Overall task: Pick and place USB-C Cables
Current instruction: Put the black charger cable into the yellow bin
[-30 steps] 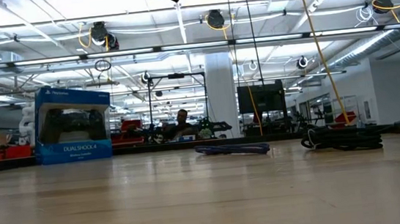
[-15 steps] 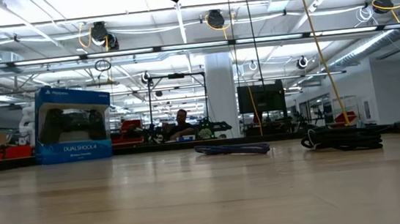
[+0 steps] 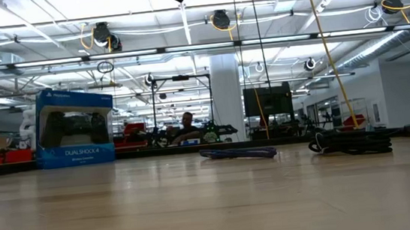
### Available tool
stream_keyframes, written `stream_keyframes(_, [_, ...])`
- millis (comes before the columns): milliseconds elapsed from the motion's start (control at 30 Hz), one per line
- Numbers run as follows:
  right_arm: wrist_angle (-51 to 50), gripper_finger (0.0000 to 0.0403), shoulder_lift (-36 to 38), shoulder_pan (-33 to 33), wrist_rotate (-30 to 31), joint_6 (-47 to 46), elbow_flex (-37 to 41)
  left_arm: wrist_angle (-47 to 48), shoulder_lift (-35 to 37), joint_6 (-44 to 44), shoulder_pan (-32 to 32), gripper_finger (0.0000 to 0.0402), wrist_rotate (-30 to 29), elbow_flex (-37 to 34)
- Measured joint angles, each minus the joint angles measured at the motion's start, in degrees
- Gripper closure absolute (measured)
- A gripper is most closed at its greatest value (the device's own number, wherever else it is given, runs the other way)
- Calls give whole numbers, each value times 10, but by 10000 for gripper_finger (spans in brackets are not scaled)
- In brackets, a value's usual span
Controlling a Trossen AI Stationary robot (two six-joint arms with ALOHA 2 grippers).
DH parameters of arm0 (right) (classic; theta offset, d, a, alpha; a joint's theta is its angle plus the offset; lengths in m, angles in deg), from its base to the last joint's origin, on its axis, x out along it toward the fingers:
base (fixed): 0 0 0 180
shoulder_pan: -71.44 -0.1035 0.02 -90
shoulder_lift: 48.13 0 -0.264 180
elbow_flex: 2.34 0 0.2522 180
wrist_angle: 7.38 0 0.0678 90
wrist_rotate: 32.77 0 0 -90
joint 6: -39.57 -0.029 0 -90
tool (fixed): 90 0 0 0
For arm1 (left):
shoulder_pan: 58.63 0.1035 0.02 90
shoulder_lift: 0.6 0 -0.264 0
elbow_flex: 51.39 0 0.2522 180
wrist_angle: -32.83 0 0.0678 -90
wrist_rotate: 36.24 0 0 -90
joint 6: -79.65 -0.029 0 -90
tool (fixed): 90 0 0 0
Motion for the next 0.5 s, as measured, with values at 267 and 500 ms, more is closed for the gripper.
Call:
stream_keyframes(267, [-15, 385, 0, 0, 2, 13, -2, 0, 0, 4, 0, 240, 0, 0])
stream_keyframes(500, [-58, 399, 0, 5, 11, 39, -53, 0, 0, -1, 0, 240, 0, 0])
